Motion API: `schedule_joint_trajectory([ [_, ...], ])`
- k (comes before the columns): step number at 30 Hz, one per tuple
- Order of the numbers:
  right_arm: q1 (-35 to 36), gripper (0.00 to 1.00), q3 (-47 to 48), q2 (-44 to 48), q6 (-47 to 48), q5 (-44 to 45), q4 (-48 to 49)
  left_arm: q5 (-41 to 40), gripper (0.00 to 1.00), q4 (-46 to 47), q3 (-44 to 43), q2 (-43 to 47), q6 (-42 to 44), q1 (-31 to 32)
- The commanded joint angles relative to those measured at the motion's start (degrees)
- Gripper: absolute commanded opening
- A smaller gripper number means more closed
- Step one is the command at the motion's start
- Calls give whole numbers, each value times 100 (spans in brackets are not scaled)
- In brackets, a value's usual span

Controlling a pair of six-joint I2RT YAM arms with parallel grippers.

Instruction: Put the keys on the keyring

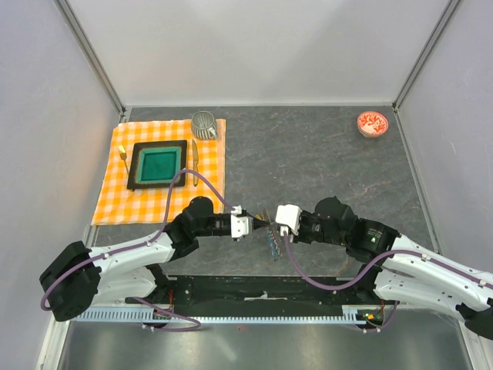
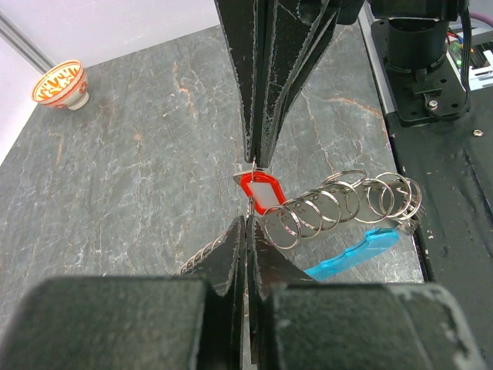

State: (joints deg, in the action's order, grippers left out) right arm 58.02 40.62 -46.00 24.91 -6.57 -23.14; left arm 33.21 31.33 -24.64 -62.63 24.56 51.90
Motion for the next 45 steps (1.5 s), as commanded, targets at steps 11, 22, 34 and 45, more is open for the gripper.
schedule_joint_trajectory([
  [11,122,0,-2,-32,14,165,239,203,2,426,-269,-3,155,57],
  [22,157,0,16,-50,5,156,231,221,2,479,-260,-30,120,66],
  [34,201,0,7,-93,-3,165,231,212,2,576,-216,-83,76,66],
  [45,210,0,7,-138,-21,200,231,221,2,628,-190,-100,49,66],
])
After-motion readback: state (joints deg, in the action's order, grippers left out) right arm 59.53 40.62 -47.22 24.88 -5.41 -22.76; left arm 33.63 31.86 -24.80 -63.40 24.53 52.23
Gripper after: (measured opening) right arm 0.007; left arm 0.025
